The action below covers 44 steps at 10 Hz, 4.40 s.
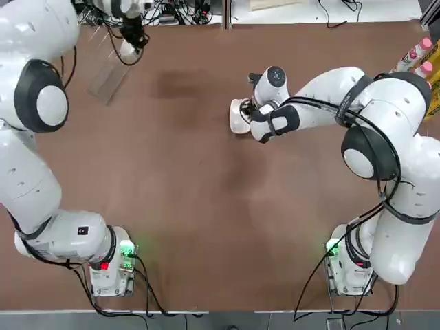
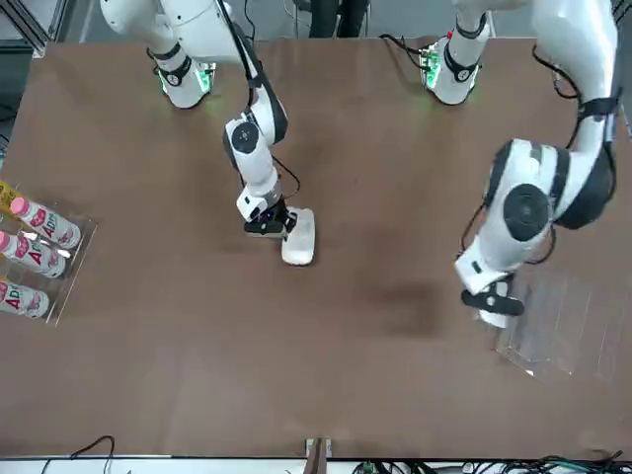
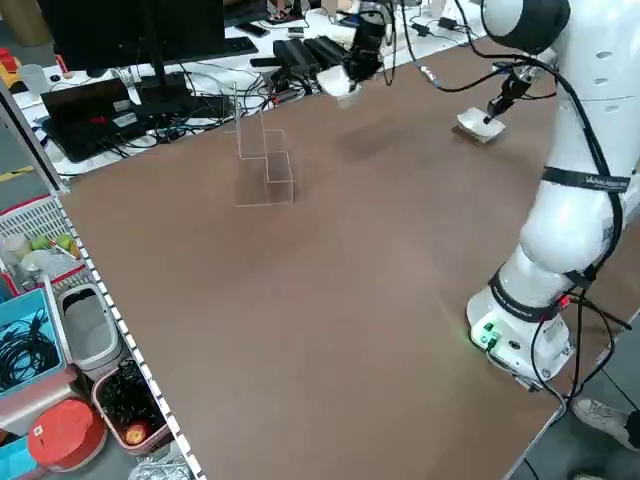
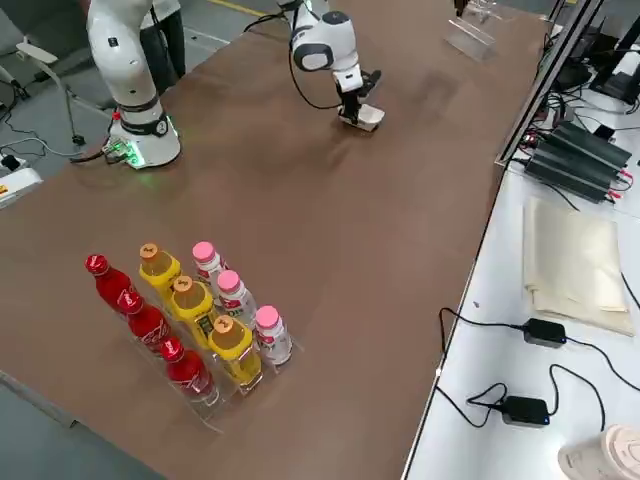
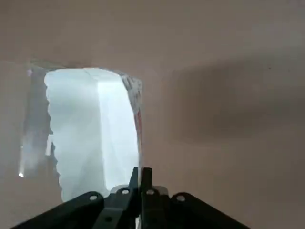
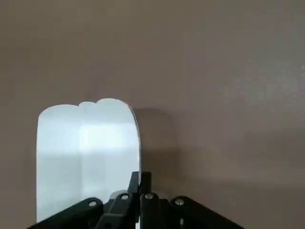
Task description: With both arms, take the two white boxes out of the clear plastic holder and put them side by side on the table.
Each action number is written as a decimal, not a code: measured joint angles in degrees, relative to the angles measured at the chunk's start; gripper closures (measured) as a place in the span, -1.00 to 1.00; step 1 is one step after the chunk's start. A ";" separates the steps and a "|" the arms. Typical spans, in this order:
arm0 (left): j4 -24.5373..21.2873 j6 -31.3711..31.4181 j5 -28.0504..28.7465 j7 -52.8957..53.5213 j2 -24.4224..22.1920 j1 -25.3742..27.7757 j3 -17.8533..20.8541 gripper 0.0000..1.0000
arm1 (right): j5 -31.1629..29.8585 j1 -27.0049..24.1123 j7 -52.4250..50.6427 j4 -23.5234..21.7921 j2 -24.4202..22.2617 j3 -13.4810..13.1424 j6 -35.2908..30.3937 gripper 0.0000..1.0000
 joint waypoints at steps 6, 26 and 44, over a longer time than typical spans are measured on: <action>0.04 0.05 -4.16 -14.60 3.86 -11.21 -0.14 0.96 | 0.21 -9.05 8.66 8.48 -6.61 -0.75 -19.73 0.96; 15.78 24.78 -8.48 -43.35 26.32 -37.32 0.28 0.10 | 8.31 -14.44 65.91 14.18 5.49 -6.96 -1.44 0.96; -0.43 -9.64 -13.67 -10.23 -14.10 -1.08 2.26 -1.00 | 8.31 2.37 74.40 20.67 18.07 -23.37 -2.23 0.96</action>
